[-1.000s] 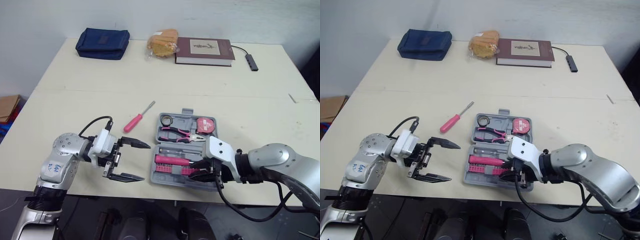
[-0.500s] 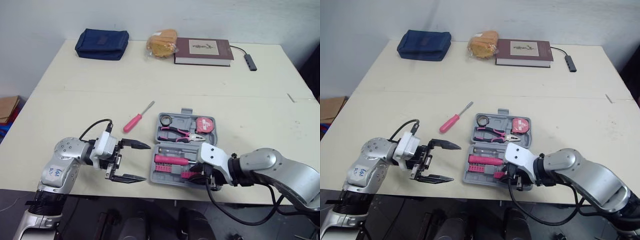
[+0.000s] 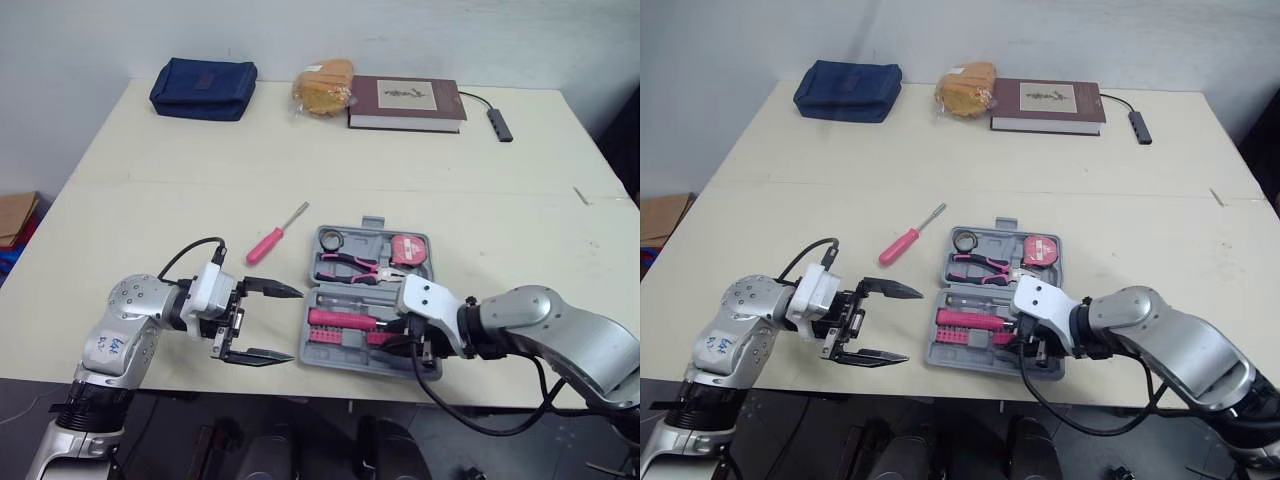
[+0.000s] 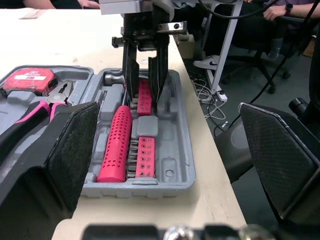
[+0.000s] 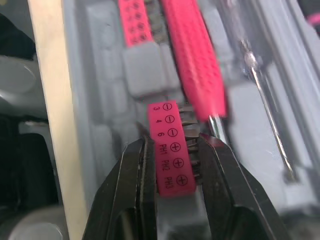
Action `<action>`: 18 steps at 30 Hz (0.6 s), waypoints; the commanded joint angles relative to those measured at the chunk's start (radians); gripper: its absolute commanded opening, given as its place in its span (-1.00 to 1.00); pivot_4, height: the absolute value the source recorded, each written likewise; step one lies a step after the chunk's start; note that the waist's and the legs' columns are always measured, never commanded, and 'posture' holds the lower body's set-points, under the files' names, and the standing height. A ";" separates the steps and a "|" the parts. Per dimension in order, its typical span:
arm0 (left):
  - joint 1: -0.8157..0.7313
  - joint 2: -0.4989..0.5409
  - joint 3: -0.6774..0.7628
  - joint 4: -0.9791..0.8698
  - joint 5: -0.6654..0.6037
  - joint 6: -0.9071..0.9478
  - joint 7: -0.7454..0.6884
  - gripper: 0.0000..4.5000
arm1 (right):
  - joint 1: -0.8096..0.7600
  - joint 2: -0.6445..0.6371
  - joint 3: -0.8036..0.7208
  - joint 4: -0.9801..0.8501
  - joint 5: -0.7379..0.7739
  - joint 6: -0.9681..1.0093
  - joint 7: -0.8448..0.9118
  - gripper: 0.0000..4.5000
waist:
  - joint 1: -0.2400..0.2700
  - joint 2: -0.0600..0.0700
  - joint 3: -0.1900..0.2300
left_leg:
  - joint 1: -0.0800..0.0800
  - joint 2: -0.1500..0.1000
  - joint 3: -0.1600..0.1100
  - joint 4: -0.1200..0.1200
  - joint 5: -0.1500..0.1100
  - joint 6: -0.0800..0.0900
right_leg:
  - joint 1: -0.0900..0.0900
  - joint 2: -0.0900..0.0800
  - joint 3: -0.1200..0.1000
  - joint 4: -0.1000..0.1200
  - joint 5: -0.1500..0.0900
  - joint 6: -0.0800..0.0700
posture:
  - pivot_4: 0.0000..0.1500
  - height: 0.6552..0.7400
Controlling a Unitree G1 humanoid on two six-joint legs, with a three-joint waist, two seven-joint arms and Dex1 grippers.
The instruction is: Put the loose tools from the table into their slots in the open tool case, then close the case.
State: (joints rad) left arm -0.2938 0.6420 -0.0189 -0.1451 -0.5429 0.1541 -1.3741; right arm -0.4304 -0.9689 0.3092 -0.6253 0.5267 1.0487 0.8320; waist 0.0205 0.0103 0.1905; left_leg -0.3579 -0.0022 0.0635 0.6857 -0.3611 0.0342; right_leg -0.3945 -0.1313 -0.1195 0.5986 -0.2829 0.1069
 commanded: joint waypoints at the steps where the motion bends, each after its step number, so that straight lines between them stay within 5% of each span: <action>1: 0.009 0.004 -0.001 -0.037 -0.005 -0.001 0.008 1.00 | -0.017 0.008 0.011 -0.034 0.008 0.007 0.023 -0.64 | 0.000 0.000 0.000 | 0.000 0.000 0.000 0.000 0.000 0.000 | 0.000 0.000 0.000 0.000 0.000 0.000 | 1.00 1.00; 18: 0.011 0.000 -0.007 -0.036 -0.003 -0.006 0.016 1.00 | -0.023 0.051 0.051 -0.011 -0.054 0.001 -0.008 -0.64 | -0.003 0.000 0.000 | 0.000 0.000 0.000 0.000 0.000 0.000 | 0.000 0.000 0.000 0.000 0.000 0.000 | 1.00 1.00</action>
State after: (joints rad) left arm -0.2775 0.6419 -0.0208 -0.1513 -0.5428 0.1539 -1.3559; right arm -0.4523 -0.9250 0.3482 -0.6328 0.4947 1.0496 0.8361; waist 0.0176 0.0103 0.1905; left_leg -0.3578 -0.0019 0.0636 0.6857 -0.3611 0.0341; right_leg -0.3946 -0.1312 -0.1197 0.5990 -0.2829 0.1069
